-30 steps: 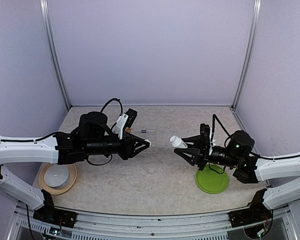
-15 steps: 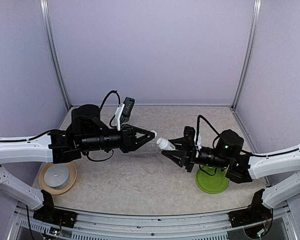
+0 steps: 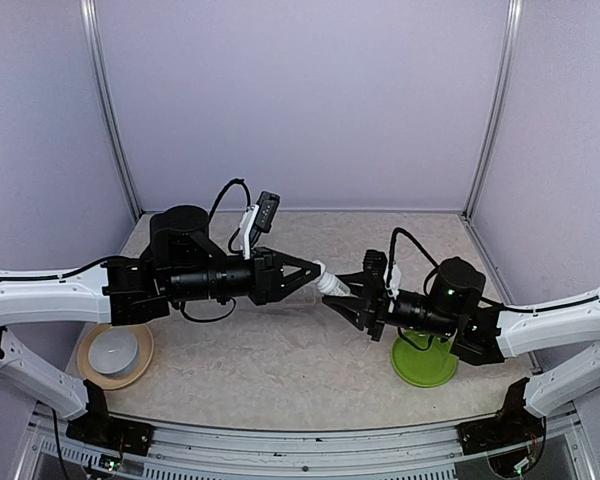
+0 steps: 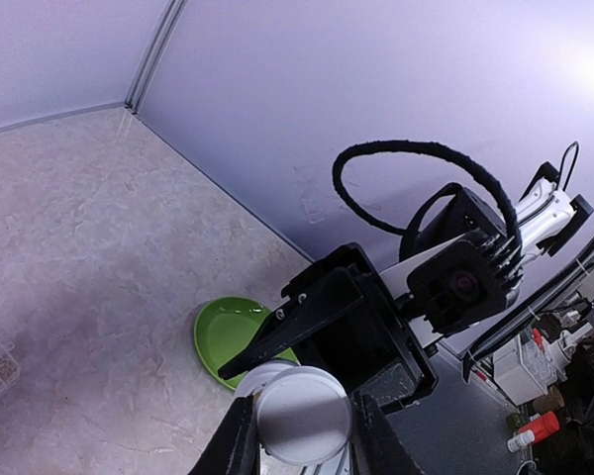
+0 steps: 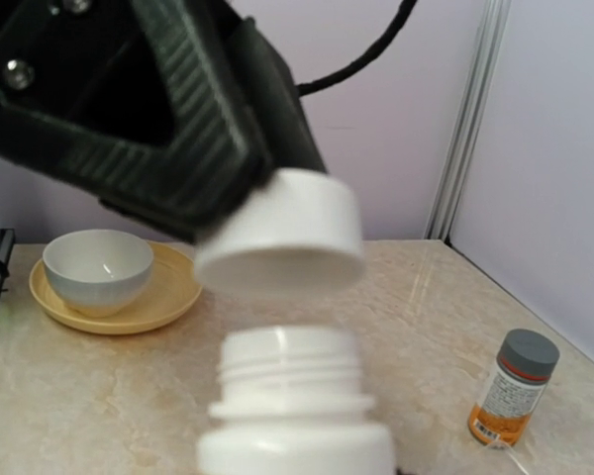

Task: Sort the pills into containers
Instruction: Close the lid of the pill bottle.

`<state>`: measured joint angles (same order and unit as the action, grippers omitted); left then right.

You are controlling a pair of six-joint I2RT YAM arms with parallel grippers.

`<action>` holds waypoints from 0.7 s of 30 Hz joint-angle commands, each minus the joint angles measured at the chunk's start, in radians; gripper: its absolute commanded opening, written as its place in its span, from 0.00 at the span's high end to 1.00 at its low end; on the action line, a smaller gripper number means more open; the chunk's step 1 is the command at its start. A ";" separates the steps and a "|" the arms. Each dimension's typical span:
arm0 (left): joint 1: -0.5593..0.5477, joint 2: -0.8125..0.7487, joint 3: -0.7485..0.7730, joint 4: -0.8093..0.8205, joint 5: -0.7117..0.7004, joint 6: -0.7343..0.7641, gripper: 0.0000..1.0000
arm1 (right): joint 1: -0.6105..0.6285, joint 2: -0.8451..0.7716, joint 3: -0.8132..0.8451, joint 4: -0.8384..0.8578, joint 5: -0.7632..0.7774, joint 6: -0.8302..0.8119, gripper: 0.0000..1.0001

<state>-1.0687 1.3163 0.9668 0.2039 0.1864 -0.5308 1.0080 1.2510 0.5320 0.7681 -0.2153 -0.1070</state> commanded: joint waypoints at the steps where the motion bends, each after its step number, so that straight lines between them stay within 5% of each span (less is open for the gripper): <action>1: -0.010 0.012 0.036 -0.015 -0.020 0.012 0.78 | 0.012 -0.004 0.033 -0.007 0.009 -0.010 0.87; 21: -0.020 0.020 0.026 -0.047 -0.061 0.030 0.78 | 0.014 -0.013 0.042 -0.017 0.018 -0.015 0.87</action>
<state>-1.0809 1.3254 0.9726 0.1627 0.1410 -0.5186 1.0100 1.2510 0.5339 0.7509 -0.2005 -0.1158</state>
